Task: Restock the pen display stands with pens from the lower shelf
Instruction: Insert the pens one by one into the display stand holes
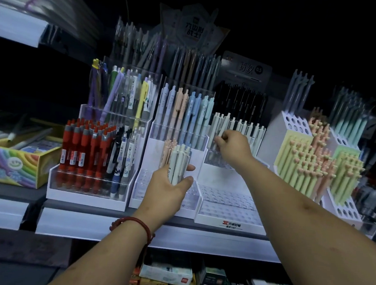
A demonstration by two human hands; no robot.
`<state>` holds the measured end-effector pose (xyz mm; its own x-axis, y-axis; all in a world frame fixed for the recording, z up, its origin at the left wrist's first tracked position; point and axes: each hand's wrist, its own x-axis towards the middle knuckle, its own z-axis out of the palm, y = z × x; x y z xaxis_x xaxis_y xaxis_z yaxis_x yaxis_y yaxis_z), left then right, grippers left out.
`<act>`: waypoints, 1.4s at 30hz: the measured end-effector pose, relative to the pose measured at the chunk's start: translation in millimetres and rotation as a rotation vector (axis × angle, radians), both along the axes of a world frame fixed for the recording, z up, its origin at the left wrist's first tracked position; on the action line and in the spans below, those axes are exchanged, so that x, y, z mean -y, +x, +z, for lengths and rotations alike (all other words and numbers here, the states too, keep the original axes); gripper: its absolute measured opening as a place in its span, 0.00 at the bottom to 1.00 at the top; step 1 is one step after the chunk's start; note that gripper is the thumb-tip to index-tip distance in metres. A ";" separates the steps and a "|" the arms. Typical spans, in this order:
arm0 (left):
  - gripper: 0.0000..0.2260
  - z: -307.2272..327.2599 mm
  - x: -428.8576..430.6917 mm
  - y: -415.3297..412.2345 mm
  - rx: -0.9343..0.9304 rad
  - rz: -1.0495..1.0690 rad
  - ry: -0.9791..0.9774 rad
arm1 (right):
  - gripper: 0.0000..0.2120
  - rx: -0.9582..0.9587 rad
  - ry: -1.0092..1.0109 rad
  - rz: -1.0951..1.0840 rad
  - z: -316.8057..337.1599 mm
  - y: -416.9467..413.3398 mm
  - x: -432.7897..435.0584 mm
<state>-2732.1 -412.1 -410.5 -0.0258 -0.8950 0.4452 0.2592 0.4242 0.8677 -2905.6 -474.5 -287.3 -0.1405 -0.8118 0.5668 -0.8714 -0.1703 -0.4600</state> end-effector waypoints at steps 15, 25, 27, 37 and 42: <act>0.12 0.7 -0.7 1.4 0.044 0.023 -0.014 | 0.15 -0.005 0.000 -0.003 -1.4 -2.2 -2.2; 0.12 3.0 -3.0 0.1 0.055 0.023 -0.002 | 0.13 0.088 0.024 -0.028 4.5 -3.6 -8.6; 0.12 3.3 -4.5 -1.0 0.062 0.029 0.002 | 0.09 0.138 -0.033 0.005 7.5 -1.5 -21.2; 0.11 19.1 -13.5 -12.9 0.079 0.183 -0.072 | 0.09 0.185 0.084 0.557 -12.2 45.4 -130.1; 0.14 22.4 -14.6 -14.2 0.187 0.224 -0.090 | 0.07 0.297 0.098 0.500 -14.1 48.3 -124.4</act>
<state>-2746.3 -397.5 -388.0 0.0790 -0.8448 0.5292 -0.0104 0.5301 0.8478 -2857.3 -350.1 -301.4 0.1316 -0.8670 0.4807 -0.5275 -0.4718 -0.7065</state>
